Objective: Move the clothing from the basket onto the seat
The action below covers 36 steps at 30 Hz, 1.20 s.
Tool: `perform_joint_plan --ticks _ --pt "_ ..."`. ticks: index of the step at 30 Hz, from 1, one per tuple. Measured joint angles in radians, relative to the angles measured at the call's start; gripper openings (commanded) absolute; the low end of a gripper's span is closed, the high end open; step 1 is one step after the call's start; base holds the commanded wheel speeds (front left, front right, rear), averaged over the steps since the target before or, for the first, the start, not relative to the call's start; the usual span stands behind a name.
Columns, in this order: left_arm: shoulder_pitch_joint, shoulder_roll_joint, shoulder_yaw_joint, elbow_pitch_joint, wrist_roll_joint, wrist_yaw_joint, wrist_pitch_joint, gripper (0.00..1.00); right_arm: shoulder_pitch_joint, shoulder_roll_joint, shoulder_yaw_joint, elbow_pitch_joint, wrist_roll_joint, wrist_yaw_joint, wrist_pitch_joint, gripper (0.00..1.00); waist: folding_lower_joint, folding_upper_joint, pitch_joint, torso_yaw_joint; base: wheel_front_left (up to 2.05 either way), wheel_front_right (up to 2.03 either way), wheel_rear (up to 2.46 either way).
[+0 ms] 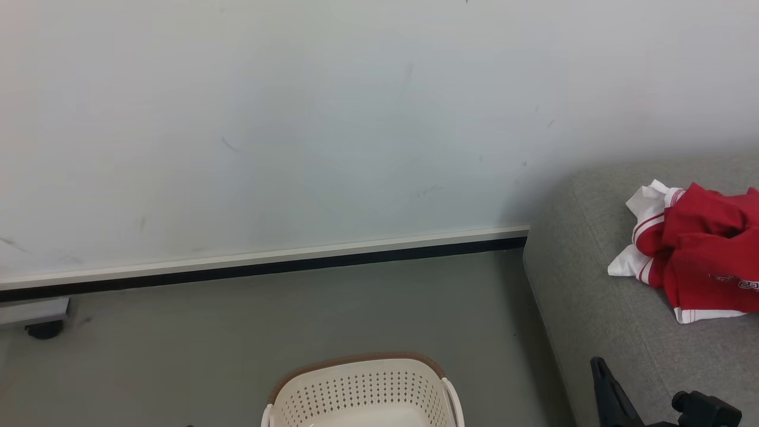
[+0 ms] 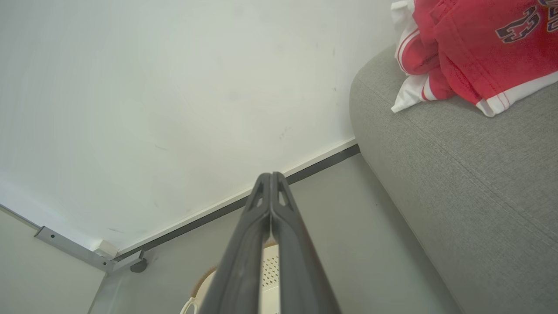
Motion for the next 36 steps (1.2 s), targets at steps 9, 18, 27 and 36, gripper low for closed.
perform_joint_plan --ticks 9,18,27,36 --pt "-0.044 -0.002 -0.003 0.033 -0.155 -0.014 0.024 0.00 -0.022 0.008 -0.052 0.014 0.138 0.000 0.041 0.00 0.0000 0.0000 0.007 0.002 0.00 0.00 0.00" --pt "-0.081 -0.004 -0.005 0.063 -0.288 -0.027 0.043 0.00 -0.044 0.017 -0.102 0.028 0.261 0.000 0.082 0.00 0.0000 0.0000 0.014 0.004 0.00 0.00 0.00" --pt "-0.117 -0.006 -0.006 0.092 -0.412 -0.044 0.061 0.00 -0.064 0.027 -0.149 0.042 0.373 0.000 0.118 0.00 0.0001 0.0000 0.021 0.005 0.00 0.00 0.00" --pt "-0.154 -0.008 -0.008 0.117 -0.526 -0.054 0.078 0.00 -0.083 0.037 -0.196 0.052 0.470 0.000 0.157 0.00 0.0001 0.0000 0.027 0.007 0.00 0.00 0.00"
